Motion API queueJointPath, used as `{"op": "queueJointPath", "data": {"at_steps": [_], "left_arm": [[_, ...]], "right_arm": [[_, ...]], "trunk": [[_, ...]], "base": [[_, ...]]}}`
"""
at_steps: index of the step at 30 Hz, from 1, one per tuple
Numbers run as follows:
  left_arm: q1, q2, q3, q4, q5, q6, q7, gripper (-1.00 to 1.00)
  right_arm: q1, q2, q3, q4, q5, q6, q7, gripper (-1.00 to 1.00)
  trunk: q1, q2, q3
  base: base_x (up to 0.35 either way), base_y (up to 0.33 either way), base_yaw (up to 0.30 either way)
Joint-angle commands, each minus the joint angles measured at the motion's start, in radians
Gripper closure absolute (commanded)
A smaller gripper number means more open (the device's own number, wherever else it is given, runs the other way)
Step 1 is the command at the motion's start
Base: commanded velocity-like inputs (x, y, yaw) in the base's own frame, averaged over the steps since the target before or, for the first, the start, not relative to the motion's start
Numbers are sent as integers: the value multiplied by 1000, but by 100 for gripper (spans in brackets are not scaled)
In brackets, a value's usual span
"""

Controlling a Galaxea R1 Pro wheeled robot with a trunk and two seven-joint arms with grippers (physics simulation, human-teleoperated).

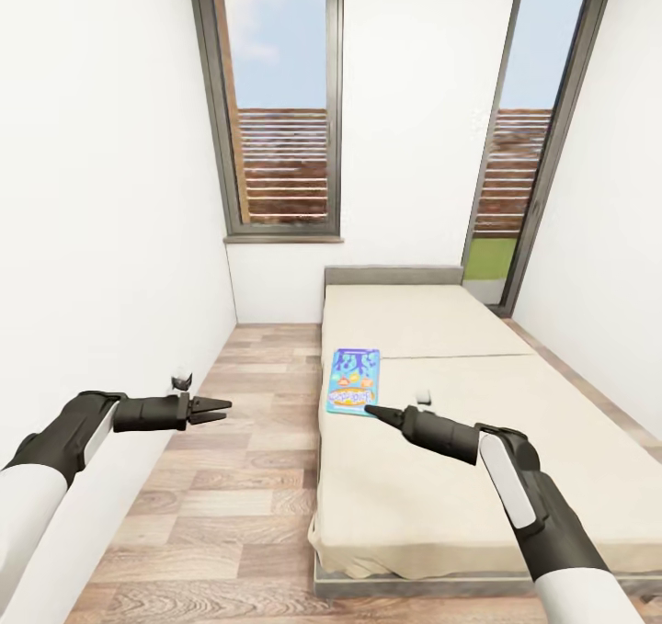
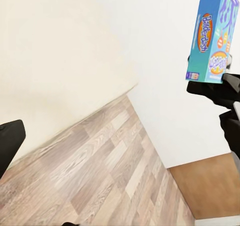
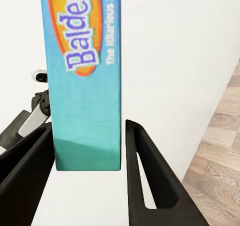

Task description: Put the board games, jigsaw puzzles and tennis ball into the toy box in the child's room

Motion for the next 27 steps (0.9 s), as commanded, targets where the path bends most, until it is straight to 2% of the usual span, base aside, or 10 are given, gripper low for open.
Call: {"op": "queueJointPath", "data": {"at_steps": [1,14,20,24,27], "left_arm": [[-1,1,-3,0,5,10,-1,-100],[-1,-1,-5,0,5,9,1,-100],[-1,0,-5,0,4,8,1,-100],[-1,-1,-5,0,4,8,1,-100],[-1,0,-5,0,4,7,1,-100]], "right_arm": [[-1,0,-9,2,4,4,4,100],[-1,0,-27,14,7,3,7,100],[-1,-2,-88,67,7,3,9,100],[-1,-3,-111,94,3,4,9,100],[-1,-23,-119,100,-1,4,9,100]], "trunk": [[-4,7,2],[-54,98,43],[-54,98,43],[-54,98,43],[-54,98,43]], "base": [[0,0,0],[0,0,-1],[0,0,-260],[0,0,-284],[0,0,-286]]}}
